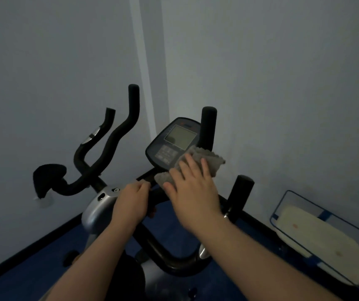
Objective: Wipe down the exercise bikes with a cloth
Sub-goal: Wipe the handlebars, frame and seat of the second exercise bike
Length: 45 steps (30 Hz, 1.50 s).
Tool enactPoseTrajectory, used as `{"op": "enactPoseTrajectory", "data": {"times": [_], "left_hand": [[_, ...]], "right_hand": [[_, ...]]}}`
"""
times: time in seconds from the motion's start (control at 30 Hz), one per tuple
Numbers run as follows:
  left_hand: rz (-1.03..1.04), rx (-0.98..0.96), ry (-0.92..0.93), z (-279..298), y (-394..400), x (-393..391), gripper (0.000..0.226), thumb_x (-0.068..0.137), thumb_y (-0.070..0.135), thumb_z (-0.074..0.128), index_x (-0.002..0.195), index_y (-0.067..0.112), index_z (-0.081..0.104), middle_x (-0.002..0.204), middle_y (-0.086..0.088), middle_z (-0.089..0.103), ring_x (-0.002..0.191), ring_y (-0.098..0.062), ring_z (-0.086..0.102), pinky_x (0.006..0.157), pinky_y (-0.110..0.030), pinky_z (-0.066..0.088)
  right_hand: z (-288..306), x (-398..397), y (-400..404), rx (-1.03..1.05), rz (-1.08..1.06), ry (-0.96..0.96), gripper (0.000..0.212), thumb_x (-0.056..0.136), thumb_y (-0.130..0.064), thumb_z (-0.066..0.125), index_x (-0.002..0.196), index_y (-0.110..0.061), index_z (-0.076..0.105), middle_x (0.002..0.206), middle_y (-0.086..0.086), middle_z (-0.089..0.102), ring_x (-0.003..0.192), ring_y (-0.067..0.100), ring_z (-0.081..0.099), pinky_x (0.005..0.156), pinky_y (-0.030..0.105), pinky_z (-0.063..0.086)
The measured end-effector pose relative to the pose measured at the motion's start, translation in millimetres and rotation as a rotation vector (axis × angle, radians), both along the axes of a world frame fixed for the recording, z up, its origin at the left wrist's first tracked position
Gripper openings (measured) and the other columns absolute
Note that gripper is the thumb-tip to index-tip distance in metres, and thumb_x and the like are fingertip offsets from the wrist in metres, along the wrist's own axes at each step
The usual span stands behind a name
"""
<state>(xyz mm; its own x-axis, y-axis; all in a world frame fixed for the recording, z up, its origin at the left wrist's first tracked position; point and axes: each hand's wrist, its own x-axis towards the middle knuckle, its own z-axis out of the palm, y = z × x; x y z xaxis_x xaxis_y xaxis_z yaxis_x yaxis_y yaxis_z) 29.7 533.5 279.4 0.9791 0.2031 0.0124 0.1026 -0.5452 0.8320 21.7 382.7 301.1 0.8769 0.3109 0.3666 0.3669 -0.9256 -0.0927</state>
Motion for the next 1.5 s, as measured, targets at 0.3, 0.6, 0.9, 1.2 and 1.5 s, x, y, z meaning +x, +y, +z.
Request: {"op": "enactPoseTrajectory", "data": {"times": [0.3,0.6,0.9,1.2,1.5], "left_hand": [[-0.058,-0.092,0.142,-2,4,4,0.035,0.102,0.026,0.041,0.098,-0.001,0.062,0.054,-0.002,0.060,0.043,-0.018,0.060,0.044,-0.023,0.047],[-0.192,0.081,0.024,-4,8,1,0.042,0.100,0.019,0.028,0.078,0.006,0.061,0.068,-0.010,0.068,0.069,-0.025,0.065,0.076,-0.048,0.051],[-0.215,0.074,0.023,-5,11,0,0.042,0.099,0.024,0.030,0.076,0.008,0.060,0.068,-0.008,0.067,0.063,-0.025,0.064,0.069,-0.042,0.050],[-0.224,-0.078,-0.004,-10,9,6,0.045,0.101,0.034,0.030,0.081,0.012,0.064,0.065,-0.008,0.070,0.068,-0.028,0.068,0.076,-0.046,0.052],[-0.127,-0.170,-0.190,-8,7,-2,0.044,0.102,0.043,0.024,0.092,0.023,0.062,0.090,0.008,0.062,0.090,-0.013,0.058,0.079,-0.036,0.041]], "right_hand": [[-13,-12,20,0.229,-0.167,-0.007,0.061,0.102,-0.046,0.013,0.155,-0.017,0.007,0.160,0.006,-0.016,0.146,0.017,-0.022,0.116,0.037,-0.016],[-23,-22,31,0.282,-0.128,-0.059,0.042,0.100,-0.039,0.040,0.137,-0.022,0.049,0.152,0.000,0.037,0.149,0.017,0.004,0.120,0.038,-0.002],[-9,-14,22,0.136,-0.242,-0.012,0.049,0.101,-0.048,0.030,0.143,-0.027,0.042,0.162,-0.001,0.011,0.148,0.012,-0.005,0.121,0.041,-0.004],[7,-5,-12,-0.074,-0.254,-0.040,0.055,0.098,-0.058,0.024,0.145,-0.035,0.036,0.162,-0.008,0.006,0.149,0.013,-0.004,0.114,0.039,-0.017],[-14,-24,24,0.262,-0.232,-0.155,0.032,0.097,-0.032,0.052,0.125,-0.019,0.064,0.143,-0.001,0.050,0.142,0.020,0.028,0.113,0.037,0.026]]}}
